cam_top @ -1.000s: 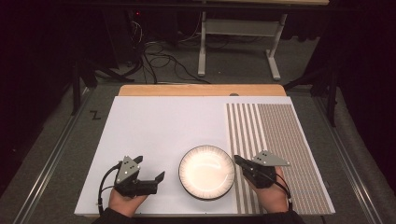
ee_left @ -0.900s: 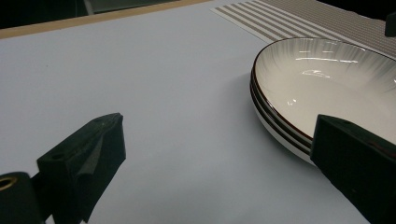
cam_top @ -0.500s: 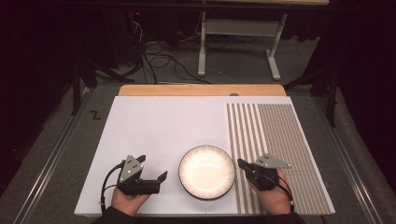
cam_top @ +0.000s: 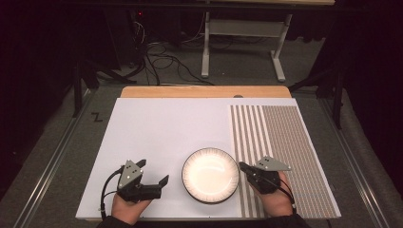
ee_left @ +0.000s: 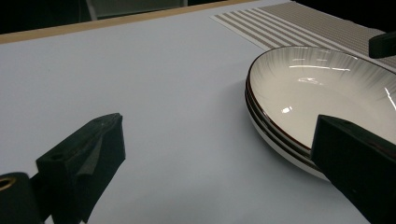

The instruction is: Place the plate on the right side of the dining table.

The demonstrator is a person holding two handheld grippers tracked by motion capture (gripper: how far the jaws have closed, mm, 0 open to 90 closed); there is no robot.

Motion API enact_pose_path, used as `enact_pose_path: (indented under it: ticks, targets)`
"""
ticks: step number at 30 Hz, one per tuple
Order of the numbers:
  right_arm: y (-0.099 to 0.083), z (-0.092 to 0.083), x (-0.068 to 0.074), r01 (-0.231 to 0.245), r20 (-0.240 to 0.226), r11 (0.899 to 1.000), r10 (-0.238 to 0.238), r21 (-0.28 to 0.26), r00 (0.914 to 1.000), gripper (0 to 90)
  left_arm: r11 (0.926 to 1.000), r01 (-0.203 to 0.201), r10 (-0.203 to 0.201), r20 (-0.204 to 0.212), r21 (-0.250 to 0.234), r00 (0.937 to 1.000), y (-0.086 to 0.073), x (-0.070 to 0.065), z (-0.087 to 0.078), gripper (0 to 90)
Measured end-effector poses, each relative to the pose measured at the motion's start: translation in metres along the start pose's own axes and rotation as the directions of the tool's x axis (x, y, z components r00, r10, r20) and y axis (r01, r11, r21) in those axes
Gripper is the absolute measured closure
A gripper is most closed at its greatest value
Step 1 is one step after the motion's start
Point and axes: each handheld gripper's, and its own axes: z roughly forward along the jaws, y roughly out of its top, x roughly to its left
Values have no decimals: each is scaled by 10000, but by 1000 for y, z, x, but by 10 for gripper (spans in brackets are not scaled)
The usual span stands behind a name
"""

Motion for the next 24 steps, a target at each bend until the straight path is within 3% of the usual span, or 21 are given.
enact_pose_path:
  ticks: [13,24]
  targets:
    - [-2,3,2,101,-189,9999,-98,118,9998,900,9998,-9,10,-33,184,10000,-5,2,-3,40]
    - [-2,3,5,211,-81,9997,-209,157,9997,900,9998,-62,62,-11,191,10000,-5,1,-3,41]
